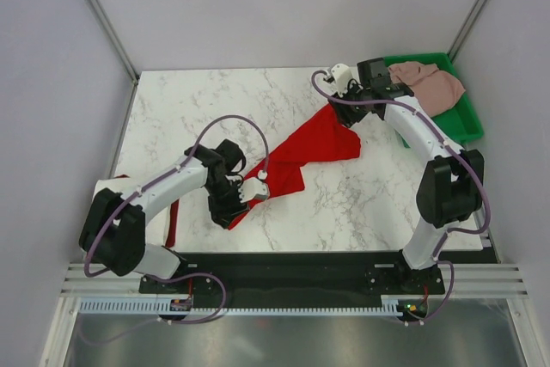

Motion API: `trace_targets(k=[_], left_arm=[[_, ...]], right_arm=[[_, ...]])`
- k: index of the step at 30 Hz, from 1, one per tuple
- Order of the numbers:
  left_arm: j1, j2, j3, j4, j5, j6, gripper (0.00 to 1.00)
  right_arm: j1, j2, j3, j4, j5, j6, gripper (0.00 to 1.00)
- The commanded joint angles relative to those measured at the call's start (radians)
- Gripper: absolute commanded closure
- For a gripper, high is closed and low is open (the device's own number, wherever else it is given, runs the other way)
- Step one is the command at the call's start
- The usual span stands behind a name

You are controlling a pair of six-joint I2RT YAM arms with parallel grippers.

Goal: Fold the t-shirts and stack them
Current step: Flatten the tshirt out

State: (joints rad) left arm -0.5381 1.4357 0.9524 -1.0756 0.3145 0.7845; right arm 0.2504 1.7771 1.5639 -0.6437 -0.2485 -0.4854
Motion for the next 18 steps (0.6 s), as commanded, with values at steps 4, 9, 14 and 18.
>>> trace_targets(k=[4,9,14,18], left_arm=[[-0.056,0.035,0.0,0.051,-0.017,-0.025,0.42],[-0.085,0.08,0.006,0.074,-0.032,-0.056,0.4],[-0.099,0.124,-0.02,0.104,-0.075,-0.077,0.4],[-0.103,0.161,-0.035,0.141,-0.092,-0.099,0.4]], right_arm=[[0.0,-0.005,0.007,0.016,-0.043,-0.018,0.47],[-0.002,-0.022,0.002,0.009,-0.035,-0.045,0.47],[-0.005,-0.033,-0.015,0.009,-0.032,-0.07,0.47],[-0.007,-0.034,-0.015,0.007,-0.037,-0.07,0.47]])
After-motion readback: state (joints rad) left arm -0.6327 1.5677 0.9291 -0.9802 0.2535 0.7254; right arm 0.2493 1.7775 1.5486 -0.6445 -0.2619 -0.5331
